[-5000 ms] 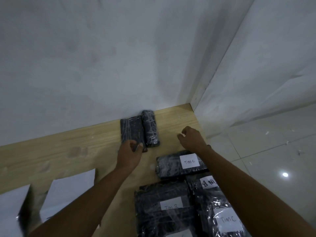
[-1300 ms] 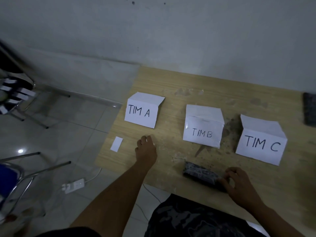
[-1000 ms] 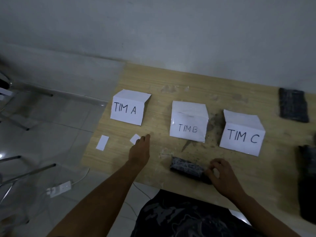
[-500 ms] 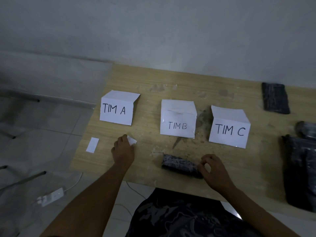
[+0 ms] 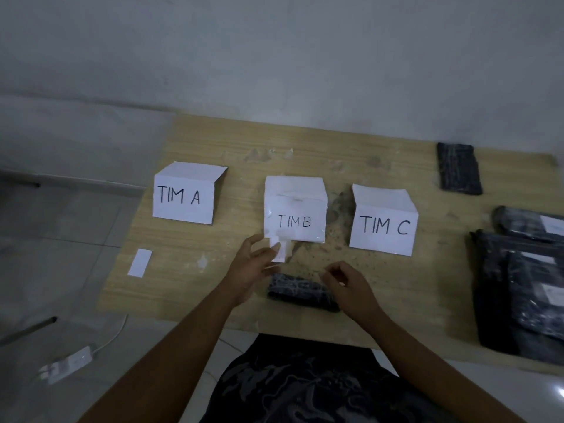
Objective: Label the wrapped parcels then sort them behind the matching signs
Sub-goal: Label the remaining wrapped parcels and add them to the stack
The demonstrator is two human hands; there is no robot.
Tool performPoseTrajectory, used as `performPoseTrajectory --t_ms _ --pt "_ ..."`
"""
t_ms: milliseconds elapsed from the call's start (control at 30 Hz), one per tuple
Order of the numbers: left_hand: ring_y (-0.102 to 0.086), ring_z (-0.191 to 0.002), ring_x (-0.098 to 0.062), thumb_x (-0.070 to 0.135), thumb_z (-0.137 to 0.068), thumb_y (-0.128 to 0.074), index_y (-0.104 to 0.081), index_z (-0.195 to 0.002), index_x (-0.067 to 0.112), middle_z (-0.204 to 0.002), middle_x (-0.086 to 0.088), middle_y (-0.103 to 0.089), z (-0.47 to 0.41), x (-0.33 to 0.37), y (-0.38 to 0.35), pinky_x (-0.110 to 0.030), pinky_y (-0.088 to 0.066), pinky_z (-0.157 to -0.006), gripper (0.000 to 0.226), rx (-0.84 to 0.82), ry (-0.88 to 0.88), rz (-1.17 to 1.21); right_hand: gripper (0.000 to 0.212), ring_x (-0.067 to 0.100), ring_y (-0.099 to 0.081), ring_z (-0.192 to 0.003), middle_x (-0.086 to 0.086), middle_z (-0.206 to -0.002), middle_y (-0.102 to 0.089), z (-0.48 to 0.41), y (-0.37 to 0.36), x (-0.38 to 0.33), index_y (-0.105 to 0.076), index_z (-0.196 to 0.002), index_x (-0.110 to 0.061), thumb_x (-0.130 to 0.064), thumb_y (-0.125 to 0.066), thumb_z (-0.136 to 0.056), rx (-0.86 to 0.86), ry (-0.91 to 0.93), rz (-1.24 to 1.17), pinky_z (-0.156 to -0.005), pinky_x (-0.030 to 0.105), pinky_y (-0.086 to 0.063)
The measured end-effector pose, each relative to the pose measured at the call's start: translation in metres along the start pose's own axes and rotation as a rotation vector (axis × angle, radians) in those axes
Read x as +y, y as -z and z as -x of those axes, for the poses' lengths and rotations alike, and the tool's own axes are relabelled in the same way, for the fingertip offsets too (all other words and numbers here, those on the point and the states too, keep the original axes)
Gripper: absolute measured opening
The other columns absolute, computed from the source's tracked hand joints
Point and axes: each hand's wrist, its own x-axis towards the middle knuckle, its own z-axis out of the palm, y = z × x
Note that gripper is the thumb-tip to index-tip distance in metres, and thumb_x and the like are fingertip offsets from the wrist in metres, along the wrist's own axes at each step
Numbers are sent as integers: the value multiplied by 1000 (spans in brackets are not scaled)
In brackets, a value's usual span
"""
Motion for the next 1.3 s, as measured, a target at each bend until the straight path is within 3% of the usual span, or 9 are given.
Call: performPoseTrajectory --t_ms 200,367,467,667,800,900,1000,1167,1300 --pt "-69 -97 -30 16 -89 -59 -51 -130 28 -123 -10 -64 13 -14 -30 -42 -58 -79 43 -291 121 175 27 23 -70 -96 9 -109 -71 -10 -5 -17 -62 -112 -13 -33 -57 -95 -33 -289 -561 -78 37 -55" --pt "-61 -109 -31 15 -86 -62 -47 -137 21 -125 -15 -60 14 -22 -30 -51 -52 -94 53 -369 189 102 21 25 -70 -94 10 -100 -73 -6 0 -11 -67 -100 -9 -26 -69 -87 44 -221 -523 -72 35 -56" --pt "-60 -111 -31 17 -90 -59 -48 -137 24 -130 -16 -59 11 -24 -29 -47 -56 -86 49 -342 226 62 10 28 -70 -90 11 -90 -73 -2 2 -1 -68 -88 -9 -19 -68 -88 102 -205 -405 -67 33 -53" --pt "-61 -114 -34 56 -85 -53 -52 -129 17 -125 -15 -63 9 -26 -25 -48 -55 -85 59 -265 287 20 6 26 -71 -84 10 -85 -73 2 5 12 -67 -81 -9 -12 -68 -87 217 -236 -363 -73 38 -60" --pt "-67 -101 -27 15 -87 -65 -45 -131 8 -119 -14 -66 8 -30 -28 -39 -59 -79 49 -242 173 -38 6 24 -72 -80 10 -85 -73 7 -1 12 -64 -84 -11 -9 -70 -85 301 -233 -398 -72 39 -60" --pt "-69 -92 -24 -4 -75 -74 -46 -125 8 -111 -15 -66 7 -29 -34 -33 -59 -67 59 -123 92 -117 26 20 -71 -82 4 -89 -72 9 -3 11 -57 -98 -13 -17 -76 -80 236 -278 -390 -72 38 -59" --pt "-66 -87 -27 -4 -76 -74 -47 -124 14 -112 -19 -59 2 -25 -35 -34 -58 -62 58 -49 75 -117 37 18 -69 -86 1 -96 -71 7 -2 10 -52 -107 -18 -30 -76 -81 140 -302 -322 -74 37 -58" --pt "-67 -98 -28 2 -69 -81 -33 -141 31 -114 -9 -64 -6 -19 -28 -48 -56 -85 92 -143 3 -370 40 12 -64 -99 0 -112 -63 -4 2 -3 -49 -112 -16 -23 -74 -83 221 -142 -264 -80 27 -54" --pt "-70 -97 -18 3 -76 -76 -5 -151 37 -105 -3 -72 -3 -9 -31 -34 -57 -81 108 -287 -20 -558 57 3 -62 -99 -4 -114 -63 -14 4 -20 -44 -125 -20 -27 -77 -80 23 -101 -217 -74 17 -54"
